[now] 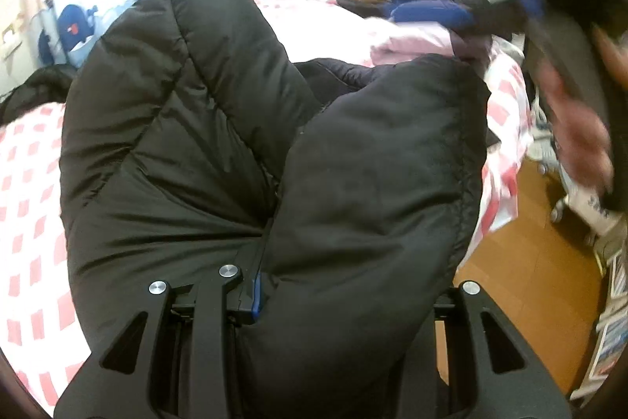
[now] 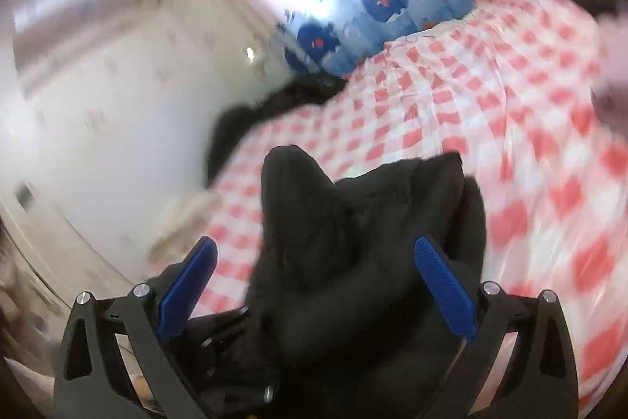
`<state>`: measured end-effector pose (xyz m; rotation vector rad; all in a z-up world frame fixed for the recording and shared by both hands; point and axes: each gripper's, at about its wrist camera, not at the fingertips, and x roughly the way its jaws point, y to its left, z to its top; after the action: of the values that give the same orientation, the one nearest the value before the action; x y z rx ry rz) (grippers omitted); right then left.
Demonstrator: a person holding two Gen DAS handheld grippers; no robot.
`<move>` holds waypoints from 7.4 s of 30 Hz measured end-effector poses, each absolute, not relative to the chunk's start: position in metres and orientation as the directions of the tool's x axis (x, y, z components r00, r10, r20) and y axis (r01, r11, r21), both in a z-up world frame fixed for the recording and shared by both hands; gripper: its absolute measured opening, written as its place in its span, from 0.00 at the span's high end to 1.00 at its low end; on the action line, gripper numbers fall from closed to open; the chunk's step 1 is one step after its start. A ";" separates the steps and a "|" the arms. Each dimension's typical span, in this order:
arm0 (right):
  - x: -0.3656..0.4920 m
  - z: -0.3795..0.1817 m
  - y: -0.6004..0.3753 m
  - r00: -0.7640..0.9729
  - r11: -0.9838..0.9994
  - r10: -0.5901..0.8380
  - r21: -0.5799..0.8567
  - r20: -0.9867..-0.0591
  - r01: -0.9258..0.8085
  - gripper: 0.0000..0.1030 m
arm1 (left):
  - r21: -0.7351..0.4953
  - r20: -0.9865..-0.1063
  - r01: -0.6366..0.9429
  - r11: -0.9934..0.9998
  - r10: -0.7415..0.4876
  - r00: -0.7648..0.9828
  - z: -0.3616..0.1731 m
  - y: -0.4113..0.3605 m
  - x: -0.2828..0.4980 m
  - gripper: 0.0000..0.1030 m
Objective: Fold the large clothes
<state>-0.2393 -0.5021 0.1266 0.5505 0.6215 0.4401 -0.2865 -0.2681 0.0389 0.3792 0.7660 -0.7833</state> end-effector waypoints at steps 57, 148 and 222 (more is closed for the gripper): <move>-0.193 -0.024 -0.543 0.602 0.841 0.315 0.510 -0.734 0.182 0.05 | -0.116 -0.763 0.653 0.749 -0.488 0.424 0.042 -0.217 -0.188 0.27; -0.097 0.024 -0.276 0.581 0.839 0.525 0.491 -0.622 -0.233 0.05 | -0.225 -0.751 0.177 0.958 -0.286 0.595 0.048 0.093 -0.047 0.14; -0.257 0.101 -0.177 0.613 0.991 0.133 0.101 -0.779 -0.086 0.06 | 0.034 -0.789 0.053 0.998 -0.006 0.615 0.123 0.095 -0.218 0.08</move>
<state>-0.2573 -0.1774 0.1011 0.0554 0.9021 0.1262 -0.2183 0.0946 0.1233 0.0557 0.9082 -0.0339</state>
